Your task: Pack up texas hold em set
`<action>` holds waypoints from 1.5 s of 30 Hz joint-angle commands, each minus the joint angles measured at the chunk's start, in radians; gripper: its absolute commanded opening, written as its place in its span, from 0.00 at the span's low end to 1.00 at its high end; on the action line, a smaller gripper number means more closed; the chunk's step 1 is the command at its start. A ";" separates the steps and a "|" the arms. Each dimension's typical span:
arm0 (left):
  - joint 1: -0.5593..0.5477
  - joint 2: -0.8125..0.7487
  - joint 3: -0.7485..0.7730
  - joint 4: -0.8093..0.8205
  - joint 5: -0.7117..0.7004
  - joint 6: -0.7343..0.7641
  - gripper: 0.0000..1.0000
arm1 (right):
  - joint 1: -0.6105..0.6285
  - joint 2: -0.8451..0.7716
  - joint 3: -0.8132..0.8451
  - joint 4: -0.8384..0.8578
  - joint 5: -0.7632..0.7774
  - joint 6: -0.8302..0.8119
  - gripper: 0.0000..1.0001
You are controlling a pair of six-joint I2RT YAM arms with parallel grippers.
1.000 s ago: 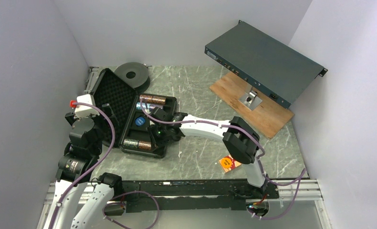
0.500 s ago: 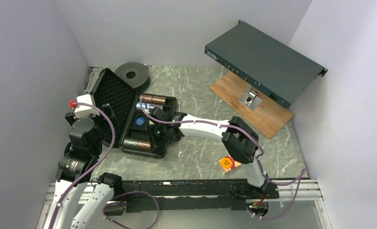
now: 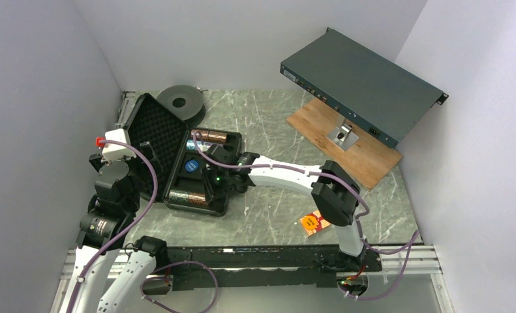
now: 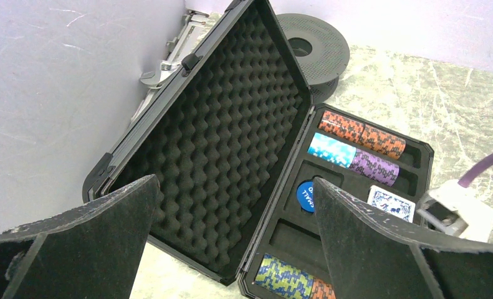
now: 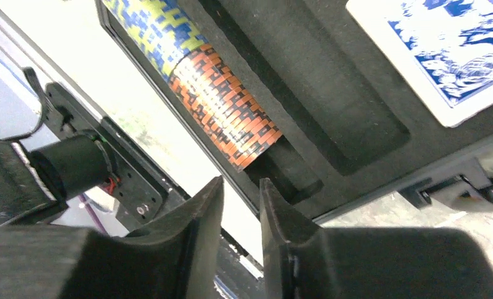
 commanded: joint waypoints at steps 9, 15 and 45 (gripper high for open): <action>-0.003 -0.017 -0.001 0.032 -0.006 0.008 1.00 | -0.022 -0.167 0.064 -0.177 0.291 -0.001 0.54; -0.003 -0.022 -0.001 0.033 -0.003 0.008 1.00 | -0.052 -0.301 -0.091 -0.259 0.473 0.178 0.83; -0.003 -0.013 -0.004 0.038 0.018 0.011 1.00 | -0.270 -0.794 -0.756 -0.632 0.572 0.927 1.00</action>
